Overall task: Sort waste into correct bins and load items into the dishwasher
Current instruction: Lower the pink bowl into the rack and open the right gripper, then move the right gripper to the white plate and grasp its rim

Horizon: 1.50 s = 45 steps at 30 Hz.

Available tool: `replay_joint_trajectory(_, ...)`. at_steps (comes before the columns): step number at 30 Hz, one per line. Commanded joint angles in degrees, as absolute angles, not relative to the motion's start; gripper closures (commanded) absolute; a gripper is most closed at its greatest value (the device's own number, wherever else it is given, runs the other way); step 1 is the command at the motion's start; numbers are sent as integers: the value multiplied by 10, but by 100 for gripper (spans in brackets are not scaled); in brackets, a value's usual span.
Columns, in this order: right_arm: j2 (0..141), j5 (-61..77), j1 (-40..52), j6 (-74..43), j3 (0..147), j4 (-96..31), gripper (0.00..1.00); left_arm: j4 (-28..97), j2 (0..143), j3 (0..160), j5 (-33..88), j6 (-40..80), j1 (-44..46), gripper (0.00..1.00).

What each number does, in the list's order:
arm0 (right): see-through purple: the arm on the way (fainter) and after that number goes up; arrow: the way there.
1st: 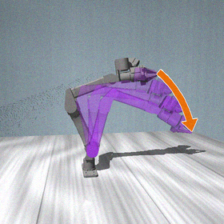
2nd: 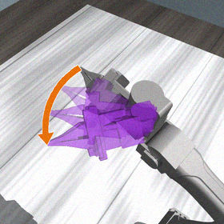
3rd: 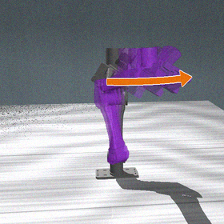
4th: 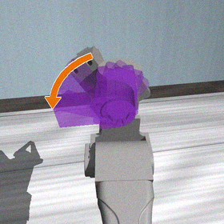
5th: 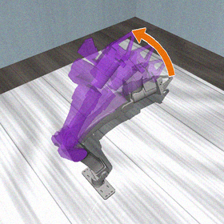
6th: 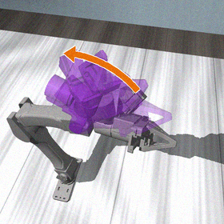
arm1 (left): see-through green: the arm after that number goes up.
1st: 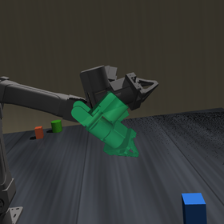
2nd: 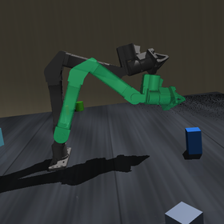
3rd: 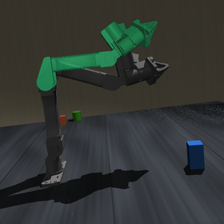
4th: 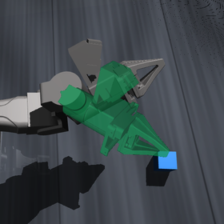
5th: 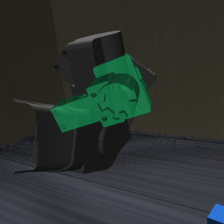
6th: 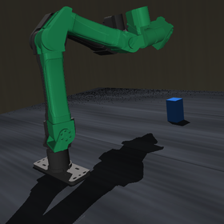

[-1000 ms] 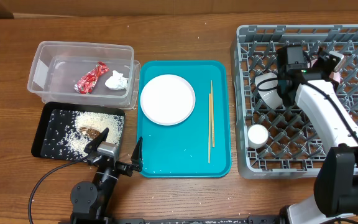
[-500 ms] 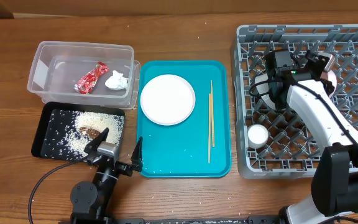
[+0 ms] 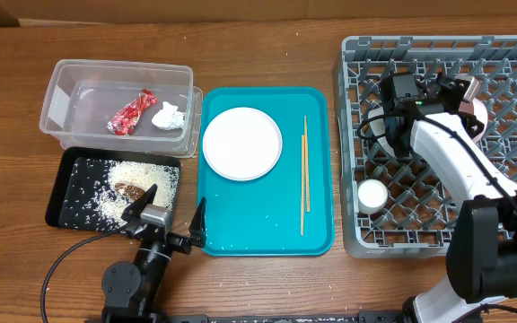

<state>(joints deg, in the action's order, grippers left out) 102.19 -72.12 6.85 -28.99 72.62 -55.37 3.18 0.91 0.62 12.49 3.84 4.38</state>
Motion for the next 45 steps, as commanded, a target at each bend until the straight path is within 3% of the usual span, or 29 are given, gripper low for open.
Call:
replay_joint_trajectory(1,1030,-719,76,-281,724,-554,94,30,3,3,133,27,41,0)
replay_joint_trajectory(15,1030,-719,146,-281,724,-591,87,30,3,3,133,27,41,0)
replay_joint_trajectory(18,1029,-719,147,-284,724,-597,64,30,3,3,134,27,41,0)
replay_joint_trajectory(20,1027,-711,153,-292,729,-593,54,30,3,3,133,27,41,0)
replay_joint_trajectory(28,984,-600,203,-244,807,-600,47,30,3,3,133,27,41,0)
replay_joint_trajectory(31,959,-526,223,-222,838,-604,46,30,3,3,134,27,41,0)
replay_joint_trajectory(39,935,10,254,-223,851,-557,46,30,3,3,134,27,41,0)
replay_joint_trajectory(45,1007,112,258,-274,791,-505,50,30,3,3,133,27,41,0)
